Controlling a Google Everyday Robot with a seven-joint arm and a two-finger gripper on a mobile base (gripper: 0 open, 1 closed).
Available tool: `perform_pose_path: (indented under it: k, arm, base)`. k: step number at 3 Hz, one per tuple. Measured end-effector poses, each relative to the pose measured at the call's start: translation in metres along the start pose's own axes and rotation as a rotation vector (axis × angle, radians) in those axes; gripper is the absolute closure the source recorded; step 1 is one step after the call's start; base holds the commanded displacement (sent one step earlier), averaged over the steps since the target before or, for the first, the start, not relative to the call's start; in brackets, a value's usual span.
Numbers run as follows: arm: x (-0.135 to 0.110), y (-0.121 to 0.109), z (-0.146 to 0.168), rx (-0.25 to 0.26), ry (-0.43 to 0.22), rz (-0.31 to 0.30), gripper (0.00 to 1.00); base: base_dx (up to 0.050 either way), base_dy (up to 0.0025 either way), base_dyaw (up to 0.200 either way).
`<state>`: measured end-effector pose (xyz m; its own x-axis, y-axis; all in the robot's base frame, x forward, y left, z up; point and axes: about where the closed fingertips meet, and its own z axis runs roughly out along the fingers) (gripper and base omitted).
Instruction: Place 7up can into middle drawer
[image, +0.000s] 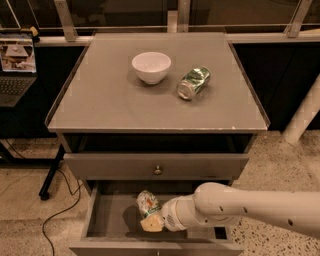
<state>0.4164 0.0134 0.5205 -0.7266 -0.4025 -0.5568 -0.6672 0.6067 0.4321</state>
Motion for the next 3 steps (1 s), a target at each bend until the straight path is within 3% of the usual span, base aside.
perform_pose_path:
  k: [2, 3]
  arm:
    - [0.03, -0.034, 0.031, -0.012, 0.004, 0.107, 1.0]
    - [0.033, -0.048, 0.043, -0.014, 0.013, 0.139, 1.0]
  base:
    - [0.0, 0.0, 0.0]
    - [0.0, 0.0, 0.0]
